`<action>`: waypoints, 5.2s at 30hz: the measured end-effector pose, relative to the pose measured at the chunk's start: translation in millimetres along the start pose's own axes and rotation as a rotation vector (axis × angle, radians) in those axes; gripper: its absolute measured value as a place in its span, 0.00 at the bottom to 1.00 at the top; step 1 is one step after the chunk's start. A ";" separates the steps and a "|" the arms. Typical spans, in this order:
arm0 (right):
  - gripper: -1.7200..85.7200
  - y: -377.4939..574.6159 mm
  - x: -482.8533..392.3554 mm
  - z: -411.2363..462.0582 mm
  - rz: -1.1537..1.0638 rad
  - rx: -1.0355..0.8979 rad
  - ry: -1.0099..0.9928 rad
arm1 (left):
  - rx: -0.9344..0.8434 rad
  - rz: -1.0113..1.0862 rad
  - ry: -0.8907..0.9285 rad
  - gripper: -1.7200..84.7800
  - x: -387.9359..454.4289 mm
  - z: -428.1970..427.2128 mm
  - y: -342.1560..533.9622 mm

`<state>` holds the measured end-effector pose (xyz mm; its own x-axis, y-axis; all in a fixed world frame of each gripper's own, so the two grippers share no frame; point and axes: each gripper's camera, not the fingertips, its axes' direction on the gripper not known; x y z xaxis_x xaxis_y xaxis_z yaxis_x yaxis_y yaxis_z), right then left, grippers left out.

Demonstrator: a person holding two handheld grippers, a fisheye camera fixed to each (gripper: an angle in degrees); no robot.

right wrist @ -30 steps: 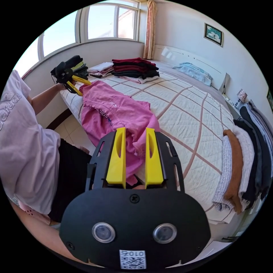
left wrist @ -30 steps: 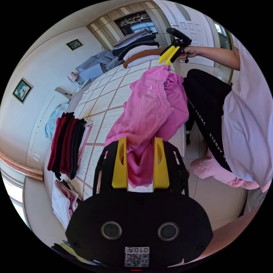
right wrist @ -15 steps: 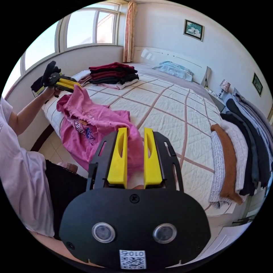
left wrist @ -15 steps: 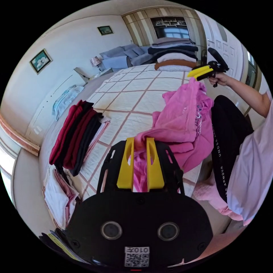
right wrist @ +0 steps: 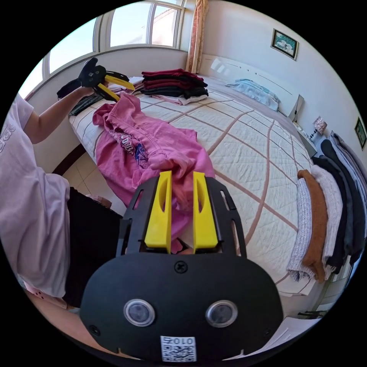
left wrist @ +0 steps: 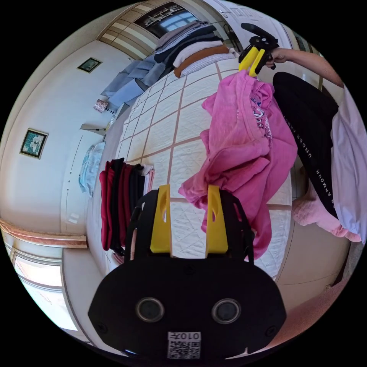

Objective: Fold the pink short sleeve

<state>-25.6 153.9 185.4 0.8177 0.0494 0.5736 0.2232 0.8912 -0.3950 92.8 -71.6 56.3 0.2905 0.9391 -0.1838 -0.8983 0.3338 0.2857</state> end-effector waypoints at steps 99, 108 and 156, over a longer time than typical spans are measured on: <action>0.12 -87.1 41.2 -103.2 0.119 0.221 -0.218 | 1.101 -1.033 0.763 0.02 -46.7 47.0 223.8; 0.17 20.6 -73.5 -86.3 0.258 0.386 -0.104 | 1.064 -1.099 0.776 0.02 -55.7 36.6 162.3; 0.07 41.5 -79.7 -73.3 0.296 0.067 0.016 | 0.177 -0.117 0.638 0.08 4.9 115.8 13.6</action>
<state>-42.6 153.9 70.7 0.8503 0.3050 0.4289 -0.0615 0.8669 -0.4946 120.2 -52.9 168.2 0.0823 0.6817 -0.7270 -0.7892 0.4901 0.3702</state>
